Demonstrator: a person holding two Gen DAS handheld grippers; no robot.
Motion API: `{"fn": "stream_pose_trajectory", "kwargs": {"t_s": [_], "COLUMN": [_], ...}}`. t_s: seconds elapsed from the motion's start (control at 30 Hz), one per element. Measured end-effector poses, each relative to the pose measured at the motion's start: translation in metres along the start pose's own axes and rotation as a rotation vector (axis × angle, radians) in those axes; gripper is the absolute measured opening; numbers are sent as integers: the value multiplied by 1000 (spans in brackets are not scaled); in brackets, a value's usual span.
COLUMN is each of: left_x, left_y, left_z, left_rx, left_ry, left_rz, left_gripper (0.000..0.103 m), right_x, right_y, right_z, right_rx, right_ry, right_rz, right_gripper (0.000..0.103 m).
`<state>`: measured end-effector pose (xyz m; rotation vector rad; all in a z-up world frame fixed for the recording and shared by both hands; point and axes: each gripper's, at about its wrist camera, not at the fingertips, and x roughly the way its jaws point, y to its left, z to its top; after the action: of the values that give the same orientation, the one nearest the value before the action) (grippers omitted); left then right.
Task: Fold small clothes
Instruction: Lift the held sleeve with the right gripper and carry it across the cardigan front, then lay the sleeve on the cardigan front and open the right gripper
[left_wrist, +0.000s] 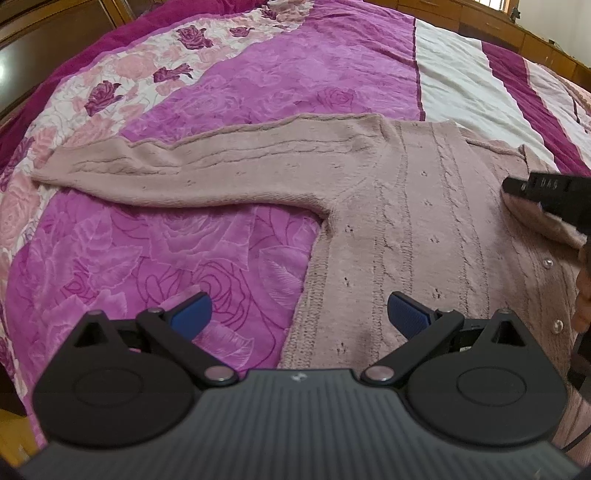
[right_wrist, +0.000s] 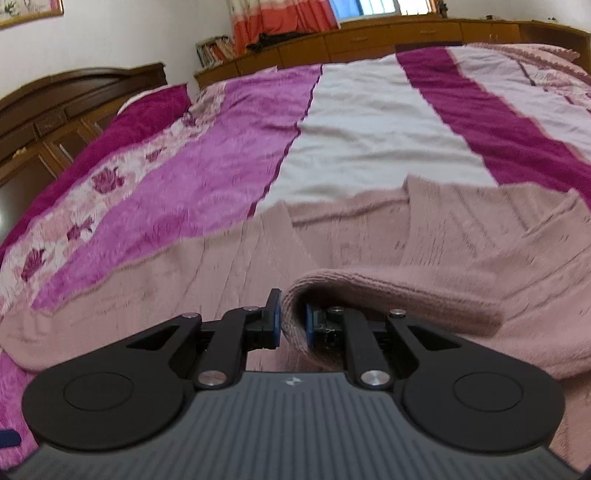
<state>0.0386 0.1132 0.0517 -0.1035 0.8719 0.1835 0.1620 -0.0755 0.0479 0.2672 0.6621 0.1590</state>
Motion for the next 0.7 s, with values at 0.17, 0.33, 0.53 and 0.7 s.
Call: {"fn": "stream_pose_trajectory", "kwargs": {"t_s": [0.17, 0.33, 0.53, 0.7], "left_x": [2, 0, -1, -2], "left_y": [-1, -4, -5, -7], "left_z": [-1, -1, -1, -2], "left_rx": [1, 9, 8, 17], "left_ry": [5, 0, -3, -8], "left_rz": [-6, -14, -20, -18], "left_gripper": [103, 103, 103, 103], "right_x": [6, 1, -15, -33], "right_y": [-1, -1, 4, 0], "right_z": [-11, -15, -21, -26], "right_rx": [-4, 24, 28, 39], "right_ry": [57, 70, 73, 73], "right_rz": [13, 80, 92, 102], "right_gripper": [28, 64, 78, 85]}}
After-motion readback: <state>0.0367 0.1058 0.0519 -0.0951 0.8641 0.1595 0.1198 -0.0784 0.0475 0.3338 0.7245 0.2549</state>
